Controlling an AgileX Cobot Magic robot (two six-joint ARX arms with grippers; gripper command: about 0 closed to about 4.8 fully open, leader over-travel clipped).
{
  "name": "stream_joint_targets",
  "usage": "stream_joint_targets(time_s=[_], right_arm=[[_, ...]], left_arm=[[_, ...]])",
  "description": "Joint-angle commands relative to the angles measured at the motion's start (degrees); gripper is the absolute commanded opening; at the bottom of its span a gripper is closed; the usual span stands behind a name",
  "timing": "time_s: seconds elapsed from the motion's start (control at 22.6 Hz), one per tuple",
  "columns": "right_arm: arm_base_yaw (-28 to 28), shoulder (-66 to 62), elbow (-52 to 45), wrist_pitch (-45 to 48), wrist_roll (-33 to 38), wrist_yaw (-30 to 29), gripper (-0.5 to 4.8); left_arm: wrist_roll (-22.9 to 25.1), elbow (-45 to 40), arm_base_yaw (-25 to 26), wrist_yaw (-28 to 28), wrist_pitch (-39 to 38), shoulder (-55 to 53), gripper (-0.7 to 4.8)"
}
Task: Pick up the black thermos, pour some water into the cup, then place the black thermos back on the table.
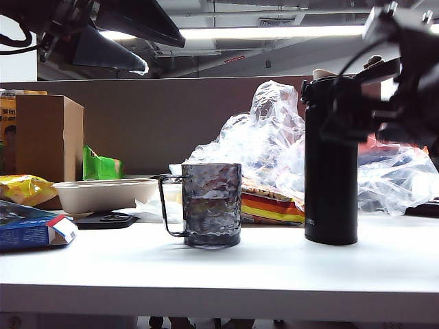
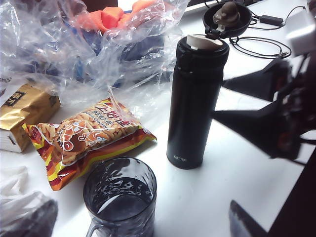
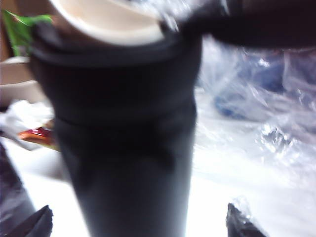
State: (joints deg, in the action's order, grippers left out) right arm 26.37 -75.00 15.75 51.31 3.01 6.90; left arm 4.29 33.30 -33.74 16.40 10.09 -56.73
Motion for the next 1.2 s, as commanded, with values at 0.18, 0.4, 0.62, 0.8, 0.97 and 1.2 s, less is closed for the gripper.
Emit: stream_joint_targets(time_s=[0.18, 0.4, 0.62, 0.8, 0.97, 1.2], right_arm=[[0.0, -13.7, 3.0, 13.9, 0.5, 0.9, 4.79], [0.0, -17.9, 5.9, 15.0, 1.5, 1.2, 4.79], [0.0, -17.9, 5.9, 14.7, 1.5, 2.6, 4.79], [0.0, -17.9, 5.9, 14.8, 1.5, 2.0, 2.02], [0.0, -17.7, 6.0, 15.5, 1.5, 2.0, 1.47], [0.3, -6.8, 8.3, 5.6, -5.5, -1.5, 1.75]], left_arm=[[0.2, 0.2, -0.1, -0.1, 0.7, 0.0, 4.79], [0.2, 0.2, -0.1, -0.2, 0.7, 0.0, 4.79], [0.2, 0.2, -0.1, -0.3, -1.0, 0.0, 4.79], [0.2, 0.2, -0.1, -0.3, -1.1, 0.0, 4.79], [0.2, 0.2, -0.1, -0.3, -1.0, 0.0, 4.79], [-0.5, 0.2, -0.1, -0.3, -1.1, 0.0, 4.79]])
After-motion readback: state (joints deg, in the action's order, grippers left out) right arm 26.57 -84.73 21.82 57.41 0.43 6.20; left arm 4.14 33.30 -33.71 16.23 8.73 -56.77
